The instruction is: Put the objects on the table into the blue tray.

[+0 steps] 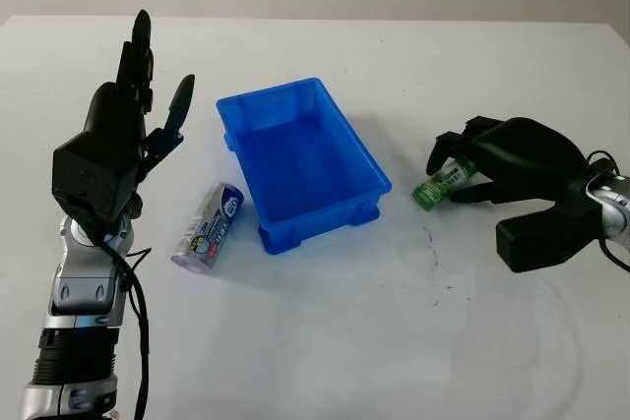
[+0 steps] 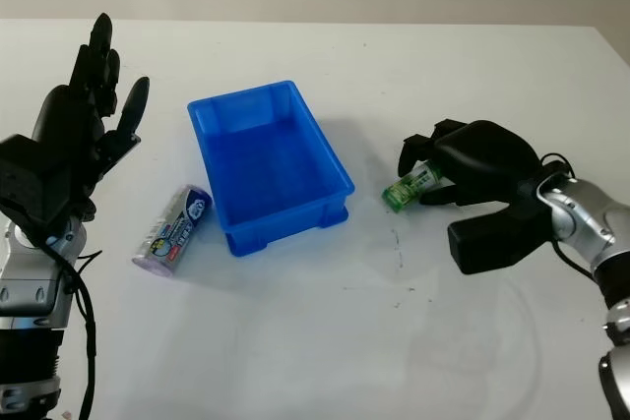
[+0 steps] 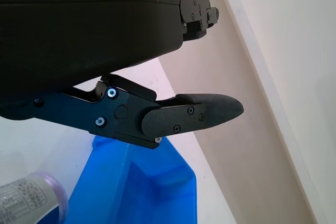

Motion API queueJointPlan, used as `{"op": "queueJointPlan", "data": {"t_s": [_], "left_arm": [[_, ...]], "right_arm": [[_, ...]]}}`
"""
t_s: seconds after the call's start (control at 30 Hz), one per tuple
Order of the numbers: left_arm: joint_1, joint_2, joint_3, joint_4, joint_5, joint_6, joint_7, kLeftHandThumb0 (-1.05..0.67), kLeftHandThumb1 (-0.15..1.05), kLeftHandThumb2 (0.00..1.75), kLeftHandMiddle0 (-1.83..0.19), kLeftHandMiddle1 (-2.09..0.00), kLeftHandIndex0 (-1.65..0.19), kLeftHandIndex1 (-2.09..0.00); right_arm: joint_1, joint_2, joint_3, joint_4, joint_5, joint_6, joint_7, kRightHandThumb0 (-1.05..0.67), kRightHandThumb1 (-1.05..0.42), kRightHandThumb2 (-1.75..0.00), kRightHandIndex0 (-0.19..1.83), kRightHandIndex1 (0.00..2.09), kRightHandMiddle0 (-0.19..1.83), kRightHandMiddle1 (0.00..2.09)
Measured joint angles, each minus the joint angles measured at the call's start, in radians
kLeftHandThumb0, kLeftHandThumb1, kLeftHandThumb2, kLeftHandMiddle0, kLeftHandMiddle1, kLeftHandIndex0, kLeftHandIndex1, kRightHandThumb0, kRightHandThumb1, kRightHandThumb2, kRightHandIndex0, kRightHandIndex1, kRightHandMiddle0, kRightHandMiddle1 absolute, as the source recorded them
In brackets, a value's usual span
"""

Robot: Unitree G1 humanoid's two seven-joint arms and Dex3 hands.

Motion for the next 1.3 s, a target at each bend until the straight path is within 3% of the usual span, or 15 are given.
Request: {"op": "queueJointPlan", "data": {"t_s": [0.1,0.23,0.33,0.6,0.8,1.03,1.2,1.3], "left_arm": [[0.000,0.000,0.000,-0.012,0.004,0.014,0.002,-0.63,1.05,0.50,0.05,-0.06,0.05,-0.06],[0.000,0.000,0.000,-0.020,0.005,0.022,0.002,-0.63,1.05,0.50,0.06,-0.05,0.06,-0.05],[0.000,0.000,0.000,-0.022,0.003,0.021,0.001,-0.64,1.05,0.49,0.07,-0.05,0.07,-0.05],[0.000,0.000,-0.003,-0.012,0.005,-0.011,0.001,-0.63,1.05,0.50,0.05,-0.06,0.06,-0.05],[0.000,-0.001,-0.005,-0.008,0.008,-0.015,0.007,-0.63,1.05,0.50,0.04,-0.06,0.05,-0.06],[0.000,-0.005,-0.011,-0.007,0.011,-0.019,0.014,-0.62,1.05,0.50,0.05,-0.05,0.06,-0.05],[0.002,-0.006,-0.012,-0.011,0.015,-0.019,0.019,-0.63,1.05,0.51,0.05,-0.05,0.06,-0.05],[0.010,-0.007,-0.013,-0.013,0.026,-0.019,0.029,-0.63,1.05,0.51,0.05,-0.05,0.06,-0.05]], "right_arm": [[-0.015,0.005,0.026,0.021,-0.044,0.001,-0.082,-0.32,-0.94,-0.05,0.30,2.08,0.23,1.98],[-0.043,0.014,0.056,0.072,-0.074,-0.002,-0.173,-0.44,-1.00,-0.07,0.76,2.09,0.46,2.09],[-0.063,0.017,0.071,0.094,-0.082,-0.004,-0.187,-0.47,-1.04,-0.15,0.88,2.09,0.59,2.09],[-0.099,0.069,0.065,0.122,-0.024,0.013,-0.180,-0.41,-1.05,-0.14,0.81,2.09,0.54,2.09],[-0.226,0.117,0.002,0.101,0.059,0.014,-0.192,-0.37,-1.05,-0.08,1.03,2.09,0.80,2.09],[-0.368,0.197,-0.044,0.080,0.132,0.030,-0.155,-0.40,-1.05,-0.18,1.11,2.09,0.86,2.09],[-0.443,0.240,-0.040,0.079,0.125,0.029,-0.158,-0.43,-1.05,-0.22,1.02,2.09,0.77,2.09],[-0.486,0.265,-0.035,0.094,0.120,0.028,-0.159,-0.44,-1.05,-0.24,1.06,2.09,0.81,2.09]]}}
